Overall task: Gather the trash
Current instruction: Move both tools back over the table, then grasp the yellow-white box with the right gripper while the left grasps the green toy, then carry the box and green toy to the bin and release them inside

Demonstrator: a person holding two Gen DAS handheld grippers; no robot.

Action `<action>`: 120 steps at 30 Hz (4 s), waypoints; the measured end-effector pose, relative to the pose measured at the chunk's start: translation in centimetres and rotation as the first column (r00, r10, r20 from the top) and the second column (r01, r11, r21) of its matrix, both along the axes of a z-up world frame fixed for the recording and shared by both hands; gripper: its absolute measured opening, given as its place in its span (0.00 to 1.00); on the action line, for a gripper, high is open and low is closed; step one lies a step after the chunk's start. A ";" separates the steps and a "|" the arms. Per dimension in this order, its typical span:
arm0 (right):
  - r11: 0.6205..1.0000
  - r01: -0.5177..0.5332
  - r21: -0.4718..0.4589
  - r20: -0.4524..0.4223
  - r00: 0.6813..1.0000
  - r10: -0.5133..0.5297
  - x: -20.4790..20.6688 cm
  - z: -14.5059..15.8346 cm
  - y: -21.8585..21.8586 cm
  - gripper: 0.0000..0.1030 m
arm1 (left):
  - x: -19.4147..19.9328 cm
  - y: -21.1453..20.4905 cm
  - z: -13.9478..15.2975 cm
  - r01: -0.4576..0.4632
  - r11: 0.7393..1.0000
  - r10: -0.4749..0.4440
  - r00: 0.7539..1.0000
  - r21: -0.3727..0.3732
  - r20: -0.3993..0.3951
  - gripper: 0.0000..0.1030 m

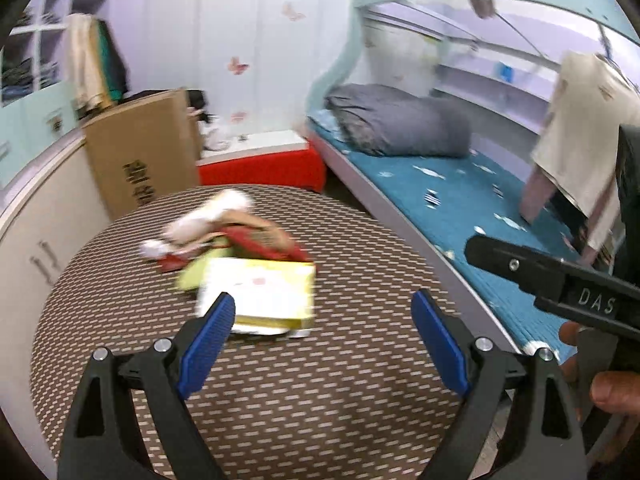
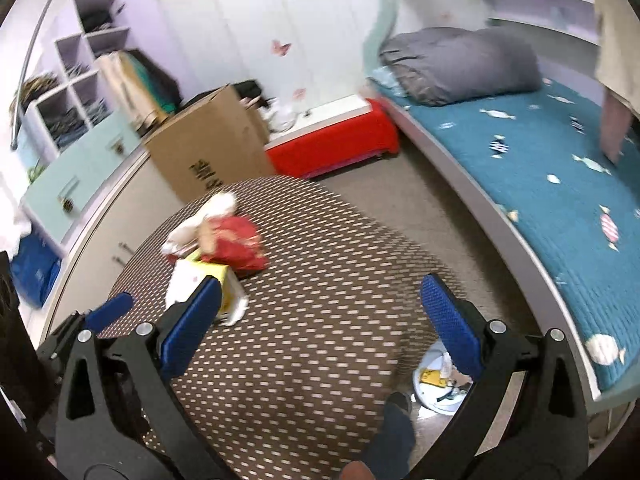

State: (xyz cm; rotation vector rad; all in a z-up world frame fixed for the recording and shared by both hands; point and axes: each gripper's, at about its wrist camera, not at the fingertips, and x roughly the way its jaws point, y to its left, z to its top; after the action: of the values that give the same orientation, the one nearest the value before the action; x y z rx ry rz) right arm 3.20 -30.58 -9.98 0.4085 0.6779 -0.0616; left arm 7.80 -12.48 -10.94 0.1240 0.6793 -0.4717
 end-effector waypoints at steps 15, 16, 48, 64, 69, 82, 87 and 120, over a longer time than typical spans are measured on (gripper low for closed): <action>0.972 -0.231 0.038 -0.112 0.966 0.233 8.8 -6.0 7.3 0.94 | 2.6 12.4 -3.2 -0.249 0.968 0.247 0.966 -0.017 -0.076 0.85; 0.970 -0.239 0.039 -0.115 0.963 0.242 9.3 -6.3 7.6 0.94 | 2.8 12.8 -3.2 -0.255 0.967 0.254 0.964 -0.014 -0.077 0.85; 0.905 -0.422 0.052 -0.067 0.903 0.425 7.2 -6.6 10.2 0.30 | 5.5 10.6 -5.0 -0.237 0.971 0.239 0.966 0.032 -0.096 0.85; 0.948 -0.253 0.192 0.035 0.967 0.251 0.7 -4.9 1.9 0.30 | 14.1 2.4 -7.2 -0.075 0.976 0.093 0.992 0.205 -0.082 0.85; 0.958 -0.217 0.188 0.061 0.976 0.210 -0.3 -3.8 0.3 0.30 | 15.9 2.0 -8.5 -0.027 0.985 0.059 0.981 0.173 -0.185 0.32; 0.969 -0.179 0.171 0.136 0.978 0.157 -1.8 -1.4 -1.2 0.30 | 8.3 7.8 -4.5 -0.096 0.995 0.091 0.986 -0.028 -0.141 0.19; 0.974 -0.158 0.160 0.170 0.977 0.130 -2.8 0.0 -2.0 0.30 | 6.1 8.4 -2.2 -0.088 0.993 0.080 0.992 -0.081 -0.099 0.19; 0.870 0.396 0.292 -0.258 0.909 -0.327 -7.8 -17.7 -22.2 0.31 | -0.9 -26.4 -12.1 0.449 0.894 -0.408 0.817 0.005 -0.408 0.19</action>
State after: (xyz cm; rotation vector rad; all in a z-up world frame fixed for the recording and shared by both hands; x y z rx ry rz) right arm -4.56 -52.81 -27.67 0.8720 0.8070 -0.3535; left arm 6.85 -38.83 -23.09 0.2876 1.0864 -0.9165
